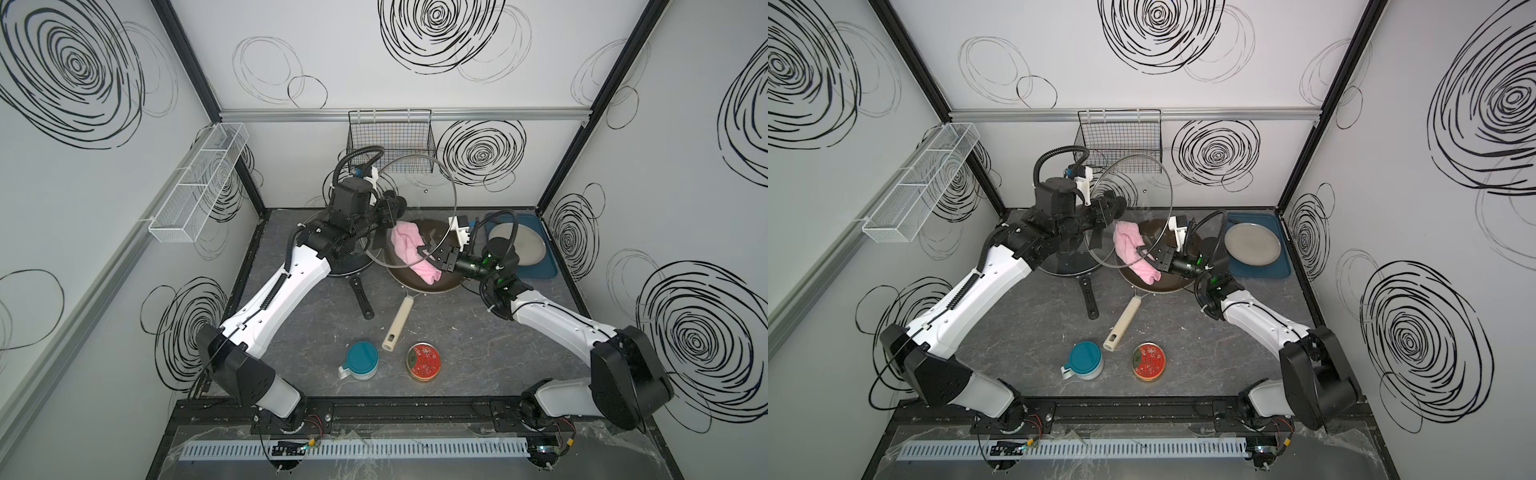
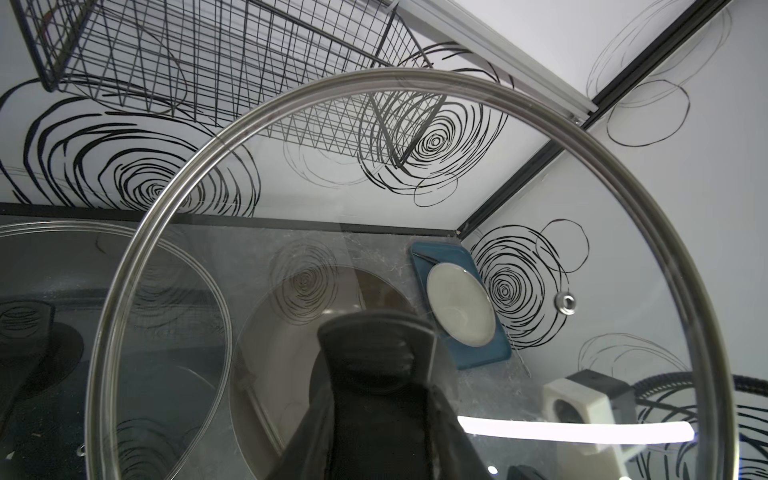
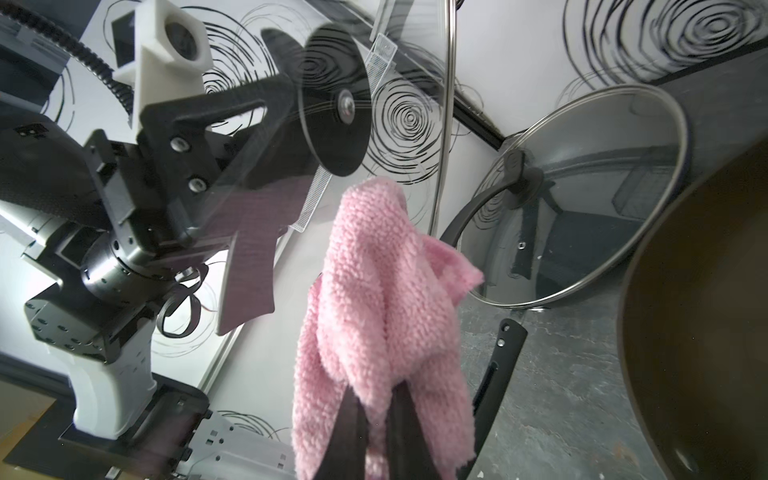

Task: Wipe the pot lid with a cloth
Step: Wipe the pot lid.

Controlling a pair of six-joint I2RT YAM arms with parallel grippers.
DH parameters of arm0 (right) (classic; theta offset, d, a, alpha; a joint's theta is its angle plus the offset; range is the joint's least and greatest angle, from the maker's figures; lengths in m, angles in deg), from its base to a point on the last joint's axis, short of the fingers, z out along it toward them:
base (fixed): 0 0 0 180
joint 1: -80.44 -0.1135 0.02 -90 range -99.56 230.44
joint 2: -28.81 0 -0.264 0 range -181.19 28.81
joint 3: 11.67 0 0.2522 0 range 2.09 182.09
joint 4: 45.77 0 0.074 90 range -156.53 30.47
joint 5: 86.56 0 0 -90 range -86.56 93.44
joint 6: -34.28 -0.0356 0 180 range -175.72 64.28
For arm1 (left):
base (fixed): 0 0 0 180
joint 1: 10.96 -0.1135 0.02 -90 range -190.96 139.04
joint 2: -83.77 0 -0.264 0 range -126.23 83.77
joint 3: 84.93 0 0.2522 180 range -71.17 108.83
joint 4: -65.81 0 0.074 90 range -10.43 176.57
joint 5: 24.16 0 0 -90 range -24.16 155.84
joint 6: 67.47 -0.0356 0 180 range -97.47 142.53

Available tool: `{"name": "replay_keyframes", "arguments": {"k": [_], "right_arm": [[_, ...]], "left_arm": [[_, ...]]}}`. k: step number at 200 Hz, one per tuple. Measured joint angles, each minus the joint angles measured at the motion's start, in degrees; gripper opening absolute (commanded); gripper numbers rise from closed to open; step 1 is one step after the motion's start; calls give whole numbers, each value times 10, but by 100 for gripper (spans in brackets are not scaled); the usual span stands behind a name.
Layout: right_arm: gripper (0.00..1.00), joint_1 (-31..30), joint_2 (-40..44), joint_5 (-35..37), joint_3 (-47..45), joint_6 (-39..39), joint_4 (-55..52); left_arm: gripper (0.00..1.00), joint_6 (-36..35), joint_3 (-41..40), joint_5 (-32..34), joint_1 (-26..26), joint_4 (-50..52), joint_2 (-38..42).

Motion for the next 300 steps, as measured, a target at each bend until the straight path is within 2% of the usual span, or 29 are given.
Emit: {"name": "replay_keyframes", "arguments": {"k": [25,73,114,146,192,218,269,300], "right_arm": [[0,30,55,38,0,37,-109],[0,141,134,112,-57,80,-264],[0,146,185,161,-26,138,-371],[0,128,192,194,43,179,-426],[0,30,189,261,139,234,-508],[0,1,177,281,177,249,-539],[0,-21,164,294,196,261,-567],[0,-60,141,290,196,262,-567]], "left_arm": [[0,-9,-13,5,0,0,1],[0,-33,-38,15,7,18,2],[0,-73,-38,42,26,50,3],[0,-96,-44,66,44,65,4],[0,-123,-48,110,71,83,5],[0,-137,-49,127,84,82,5],[0,-153,-61,145,107,82,5],[0,-158,-62,152,108,82,5]]}}
